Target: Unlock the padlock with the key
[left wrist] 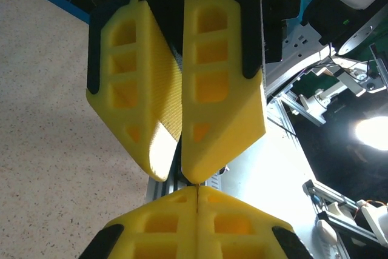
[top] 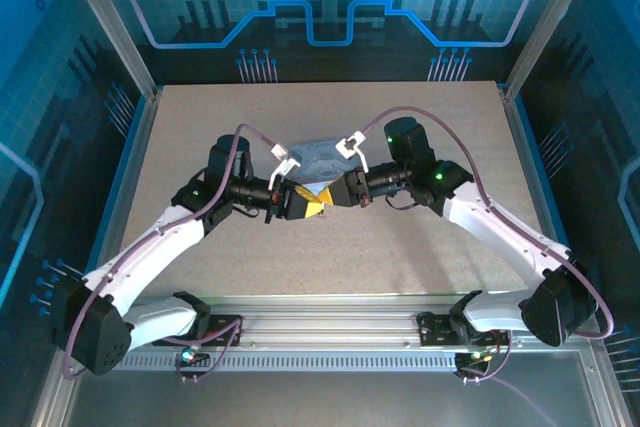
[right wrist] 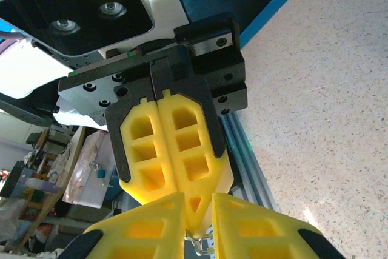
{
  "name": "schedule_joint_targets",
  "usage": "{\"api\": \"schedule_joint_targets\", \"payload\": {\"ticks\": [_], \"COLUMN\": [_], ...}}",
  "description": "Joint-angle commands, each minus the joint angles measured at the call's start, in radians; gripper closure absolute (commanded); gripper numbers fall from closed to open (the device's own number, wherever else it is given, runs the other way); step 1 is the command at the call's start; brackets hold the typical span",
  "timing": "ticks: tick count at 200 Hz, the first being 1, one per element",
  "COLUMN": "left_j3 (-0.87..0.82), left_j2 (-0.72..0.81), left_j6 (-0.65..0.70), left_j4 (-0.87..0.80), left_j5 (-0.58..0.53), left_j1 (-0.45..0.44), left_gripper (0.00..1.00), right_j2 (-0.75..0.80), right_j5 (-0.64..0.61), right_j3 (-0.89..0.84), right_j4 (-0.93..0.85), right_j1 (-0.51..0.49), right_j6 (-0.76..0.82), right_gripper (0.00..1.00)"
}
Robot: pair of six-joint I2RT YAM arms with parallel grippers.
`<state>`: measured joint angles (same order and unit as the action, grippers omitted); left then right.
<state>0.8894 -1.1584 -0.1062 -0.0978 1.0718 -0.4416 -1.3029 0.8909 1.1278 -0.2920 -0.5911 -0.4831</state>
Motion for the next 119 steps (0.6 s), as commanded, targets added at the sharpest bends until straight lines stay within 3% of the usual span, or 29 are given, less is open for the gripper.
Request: {"api": "schedule_joint_targets", "payload": {"ticks": [1,53,103,119], "left_j3": [0.038,0.04,0.043,0.043], "left_j2": [-0.013,-0.02,-0.027,-0.034], "left_j6": [0.017,0.004,-0.018,-0.028], "left_j4": [-0.011,-0.006,0.012,0.02], "left_j5": [0.039,0.056,0.071,0.075], "left_j1": [-0.005,-0.003,-0.002,0.001], "left_gripper": [1.0,1.0,1.0,1.0], "right_j2": [-0.005,-0.002,-0.005,-0.005], "right_j5": [0.034,0.057,0.092,0.087], "right_j3": [0.02,0.004,-0.014,-0.016], "right_j4": [-0.029,-0.027,-0.009,-0.013], "right_j1": [-0.015,-0.016,-0.016,-0.016], "right_j6": [0.032,0.06,0.072,0.078], "right_gripper": [0.81,0.83,1.0,1.0]}}
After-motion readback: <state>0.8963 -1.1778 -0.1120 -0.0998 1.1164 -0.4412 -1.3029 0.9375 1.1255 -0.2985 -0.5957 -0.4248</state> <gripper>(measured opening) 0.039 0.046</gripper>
